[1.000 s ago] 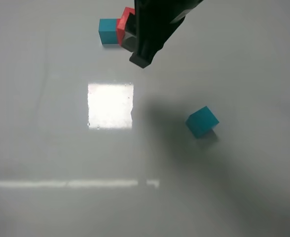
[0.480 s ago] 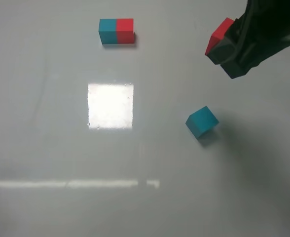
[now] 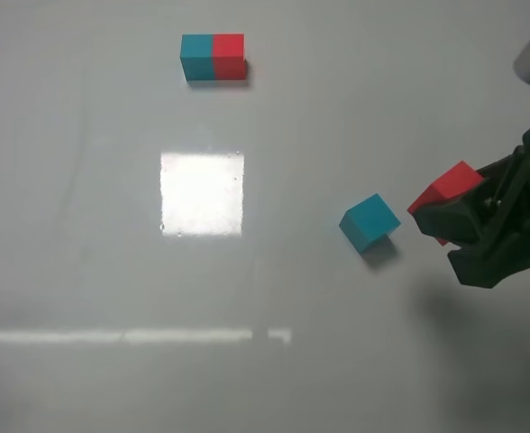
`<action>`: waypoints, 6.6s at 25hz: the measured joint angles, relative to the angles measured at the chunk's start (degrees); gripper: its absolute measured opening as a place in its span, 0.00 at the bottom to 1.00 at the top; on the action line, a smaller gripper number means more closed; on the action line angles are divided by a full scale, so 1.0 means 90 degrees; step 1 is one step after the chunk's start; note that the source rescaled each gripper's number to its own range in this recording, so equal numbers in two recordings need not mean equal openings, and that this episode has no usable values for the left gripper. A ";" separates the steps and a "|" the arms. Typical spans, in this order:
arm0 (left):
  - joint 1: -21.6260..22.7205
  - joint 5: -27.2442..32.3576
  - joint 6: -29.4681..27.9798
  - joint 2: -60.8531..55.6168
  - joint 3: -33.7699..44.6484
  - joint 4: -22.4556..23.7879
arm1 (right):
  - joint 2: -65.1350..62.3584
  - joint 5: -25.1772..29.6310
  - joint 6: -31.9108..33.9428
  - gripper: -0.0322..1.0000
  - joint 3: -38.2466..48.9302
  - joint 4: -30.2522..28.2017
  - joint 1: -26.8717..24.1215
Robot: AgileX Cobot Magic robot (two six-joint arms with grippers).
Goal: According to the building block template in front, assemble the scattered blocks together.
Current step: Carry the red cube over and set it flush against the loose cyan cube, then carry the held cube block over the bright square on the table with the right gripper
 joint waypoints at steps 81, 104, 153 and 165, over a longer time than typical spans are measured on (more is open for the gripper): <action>0.0000 0.0000 0.0000 0.0000 0.0000 0.0000 | 0.1451 -0.2636 0.0709 0.04 0.1007 -0.0855 -0.0802; 0.0000 0.0000 0.0000 0.0000 0.0000 0.0000 | 0.1451 -0.2914 0.0564 0.72 0.0880 -0.0708 -0.0802; 0.0000 0.0000 0.0000 0.0000 0.0000 0.0000 | 0.4206 -0.0067 -0.5377 0.08 -0.4188 0.1436 0.0526; 0.0000 0.0000 0.0000 0.0000 0.0000 0.0000 | 0.5688 0.1258 -0.6153 0.08 -0.5893 0.1806 0.0526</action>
